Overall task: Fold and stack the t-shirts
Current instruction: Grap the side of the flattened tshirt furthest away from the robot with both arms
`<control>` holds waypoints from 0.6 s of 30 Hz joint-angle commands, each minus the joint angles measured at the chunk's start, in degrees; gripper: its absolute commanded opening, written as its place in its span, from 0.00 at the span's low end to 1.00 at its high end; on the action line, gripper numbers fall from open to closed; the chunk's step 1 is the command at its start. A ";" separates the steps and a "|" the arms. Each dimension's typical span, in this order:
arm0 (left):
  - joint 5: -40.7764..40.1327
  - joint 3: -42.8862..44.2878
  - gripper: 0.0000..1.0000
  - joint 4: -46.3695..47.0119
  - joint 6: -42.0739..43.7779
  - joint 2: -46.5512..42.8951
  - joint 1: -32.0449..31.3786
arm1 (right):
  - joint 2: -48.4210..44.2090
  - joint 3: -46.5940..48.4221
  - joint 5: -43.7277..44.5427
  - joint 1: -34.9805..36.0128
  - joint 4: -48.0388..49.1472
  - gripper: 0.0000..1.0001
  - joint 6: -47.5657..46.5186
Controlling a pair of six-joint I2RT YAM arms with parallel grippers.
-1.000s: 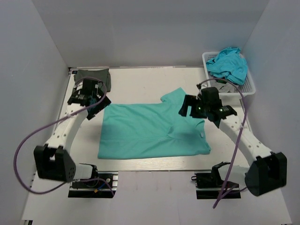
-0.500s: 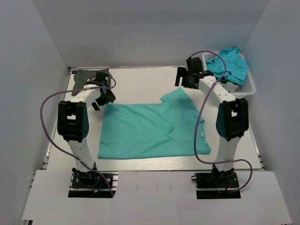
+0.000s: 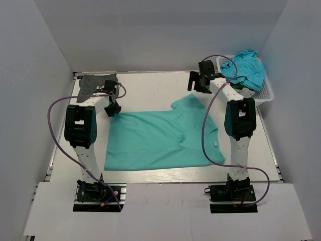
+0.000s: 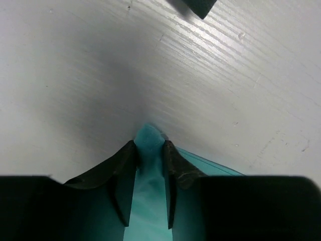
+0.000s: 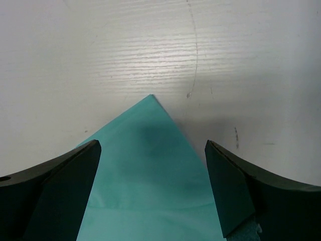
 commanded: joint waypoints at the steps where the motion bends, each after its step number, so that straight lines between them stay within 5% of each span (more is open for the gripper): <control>1: 3.71 -2.82 0.37 0.34 -0.15 1.16 0.18 | 3.19 3.64 -0.54 -0.30 2.08 0.90 -2.24; 6: 3.72 -0.71 0.16 -1.50 -0.15 2.92 0.18 | 5.30 4.35 -2.56 0.05 3.31 0.90 -4.00; 18: 3.72 0.60 0.16 -2.56 -0.15 2.93 0.18 | 14.09 11.03 -1.42 2.15 2.71 0.84 -8.74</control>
